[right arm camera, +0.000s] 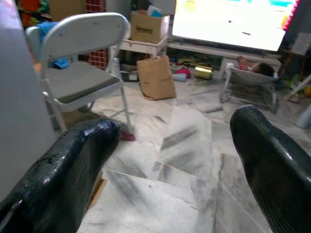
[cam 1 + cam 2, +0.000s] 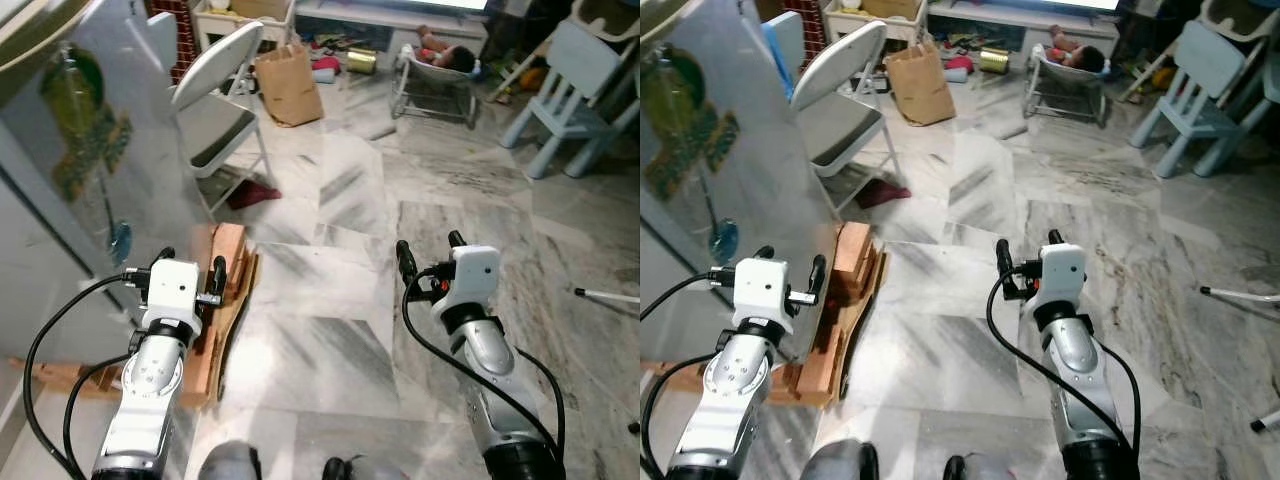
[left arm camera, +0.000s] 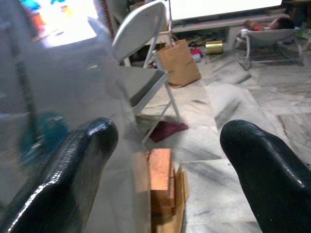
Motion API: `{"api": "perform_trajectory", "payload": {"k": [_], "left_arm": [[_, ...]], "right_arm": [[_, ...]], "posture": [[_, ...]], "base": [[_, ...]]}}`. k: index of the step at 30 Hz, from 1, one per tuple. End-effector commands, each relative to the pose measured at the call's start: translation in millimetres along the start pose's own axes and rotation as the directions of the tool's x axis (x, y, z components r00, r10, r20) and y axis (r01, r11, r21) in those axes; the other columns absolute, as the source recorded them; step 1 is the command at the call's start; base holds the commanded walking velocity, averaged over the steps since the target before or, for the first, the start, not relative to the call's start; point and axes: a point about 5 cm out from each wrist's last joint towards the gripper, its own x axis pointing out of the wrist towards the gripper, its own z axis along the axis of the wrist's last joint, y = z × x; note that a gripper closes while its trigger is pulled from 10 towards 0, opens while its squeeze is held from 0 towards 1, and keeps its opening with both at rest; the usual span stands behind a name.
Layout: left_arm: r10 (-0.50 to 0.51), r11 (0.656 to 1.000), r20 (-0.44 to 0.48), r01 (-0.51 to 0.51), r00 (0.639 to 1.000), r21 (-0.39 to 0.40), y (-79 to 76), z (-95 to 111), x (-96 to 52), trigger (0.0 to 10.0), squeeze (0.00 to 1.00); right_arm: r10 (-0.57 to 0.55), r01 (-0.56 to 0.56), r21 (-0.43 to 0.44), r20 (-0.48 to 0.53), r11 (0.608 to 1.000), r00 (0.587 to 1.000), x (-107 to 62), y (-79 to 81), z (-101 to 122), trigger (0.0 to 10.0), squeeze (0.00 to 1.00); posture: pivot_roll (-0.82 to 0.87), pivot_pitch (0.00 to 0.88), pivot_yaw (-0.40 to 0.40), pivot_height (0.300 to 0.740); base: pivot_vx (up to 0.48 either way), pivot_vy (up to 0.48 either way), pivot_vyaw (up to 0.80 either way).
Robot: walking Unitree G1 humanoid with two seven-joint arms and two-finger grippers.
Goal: Restocking fridge
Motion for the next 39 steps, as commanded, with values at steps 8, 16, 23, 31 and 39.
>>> {"api": "perform_trajectory", "payload": {"k": [8,16,23,31,39], "left_arm": [[-0.015,1.000,-0.027,0.015,1.000,0.009,-1.1,-7,-6.5,10.0,0.00],[-0.007,1.000,-0.017,0.007,1.000,0.010,2.2,-4,-0.5,10.0,0.00],[0.037,0.999,-0.022,-0.038,0.999,-0.006,7.1,-4,13.2,10.0,0.00],[0.045,0.999,0.003,-0.045,0.999,-0.010,11.5,5,33.1,10.0,0.00],[0.072,0.997,0.001,-0.072,0.997,-0.004,10.7,5,43.2,10.0,0.00]], "right_arm": [[0.002,-0.002,-0.002,-0.001,1.000,1.000,-1.1,0.4,0,10.0,0.00],[0.004,-0.004,-0.004,-0.016,1.000,1.000,-3.6,-0.3,-3,10.0,0.00],[0.008,-0.009,-0.005,-0.020,1.000,1.000,-3.7,-0.2,-2,10.0,0.00],[0.030,-0.030,-0.021,-0.010,0.999,1.000,-7.6,0.1,0,10.0,0.00],[0.023,-0.023,-0.005,-0.009,1.000,1.000,-7.3,2.0,0,10.0,0.00]], "posture": [[0.10,0.099,-0.091,0.740],[0.10,0.098,-0.092,0.740],[0.09,0.101,-0.100,0.740],[0.08,0.100,-0.091,0.740],[0.08,0.103,-0.088,0.740]], "base": [[0.000,0.300,0.00],[0.000,0.000,0.00],[0.000,0.000,0.00],[0.000,0.000,0.05],[0.000,0.000,0.00]]}}
